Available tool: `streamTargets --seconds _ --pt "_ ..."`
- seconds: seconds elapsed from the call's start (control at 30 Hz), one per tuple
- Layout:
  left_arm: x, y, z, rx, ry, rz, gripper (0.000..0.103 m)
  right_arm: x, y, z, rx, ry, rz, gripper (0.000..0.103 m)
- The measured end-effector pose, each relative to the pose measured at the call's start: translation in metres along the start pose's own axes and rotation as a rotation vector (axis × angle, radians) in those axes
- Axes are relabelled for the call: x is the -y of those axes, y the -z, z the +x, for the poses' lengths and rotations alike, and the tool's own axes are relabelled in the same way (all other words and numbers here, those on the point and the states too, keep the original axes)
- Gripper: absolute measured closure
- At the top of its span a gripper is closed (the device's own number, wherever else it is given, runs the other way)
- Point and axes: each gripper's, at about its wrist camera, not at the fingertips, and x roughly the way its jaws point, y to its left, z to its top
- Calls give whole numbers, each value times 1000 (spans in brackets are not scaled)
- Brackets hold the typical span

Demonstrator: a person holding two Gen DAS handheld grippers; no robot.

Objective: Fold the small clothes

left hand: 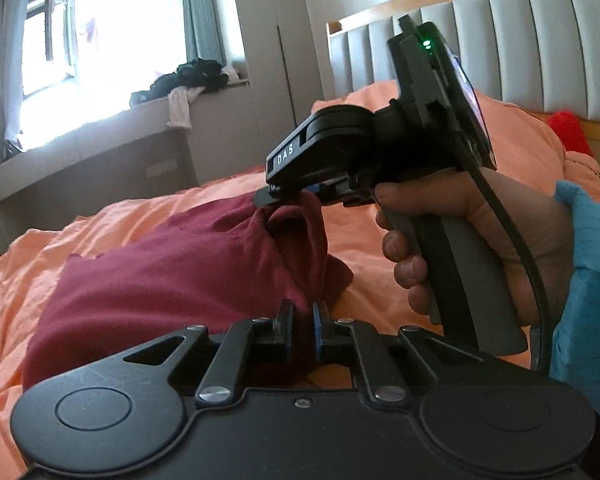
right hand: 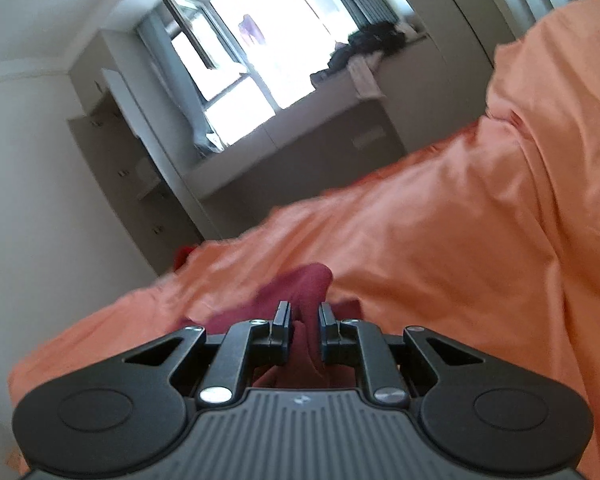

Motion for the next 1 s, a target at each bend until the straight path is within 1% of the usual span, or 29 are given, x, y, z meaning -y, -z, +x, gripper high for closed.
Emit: streamTargets --seconds 0.13,0.17,0.23,0.3,0.33,0.37,0.4,0.43,0.47,0.5,0.53,0.57,0.67,0.73,0.8,0.87,0.93,1.0 --pt "-3 3 0 -9 23 -2 90 7 8 2 -42 33 15 88" --pt "-5 4 -1 -12 36 -13 89 9 9 0 -49 37 17 87" --pt "-12 1 1 -21 63 -41 84 8 10 -1 -58 45 14 86" --pt "-16 0 -1 -26 89 -75 81 7 10 -1 -65 56 11 83" --pt "-19 -1 -2 -25 102 -96 76 7 11 -1 -69 63 9 82" --pt "-23 -2 -5 -23 120 -117 73 6 11 -2 -73 67 6 81" --pt "-26 -3 -8 -17 137 -143 68 6 11 -2 -75 71 2 80" --pt "-31 -4 -11 -12 150 -167 60 5 11 -2 -77 79 -6 79" --pt "-35 -5 -15 -6 160 -190 55 4 12 -3 -79 87 -16 77" --pt "-39 -7 -20 3 164 -212 45 3 13 -3 -81 94 -24 76" --pt "-41 -9 -25 14 163 -228 40 1 14 -4 -84 99 -31 76" --pt "-45 -11 -30 27 160 -245 38 1 14 -4 -87 103 -35 74" --pt "-63 -18 -42 55 131 -292 28 -1 16 -7 -96 113 -44 70" --pt "-74 -20 -48 64 102 -322 18 -3 17 -9 -102 126 -64 67" --pt "-90 -20 -51 70 55 -352 13 -5 18 -13 -109 138 -87 62" --pt "-103 -19 -51 69 3 -363 10 -5 19 -16 -119 144 -100 60" --pt "-118 -16 -49 53 -59 -374 8 -6 19 -20 -125 157 -108 54" --pt "-136 -11 -45 38 -108 -399 6 -6 20 -25 -126 176 -124 41"
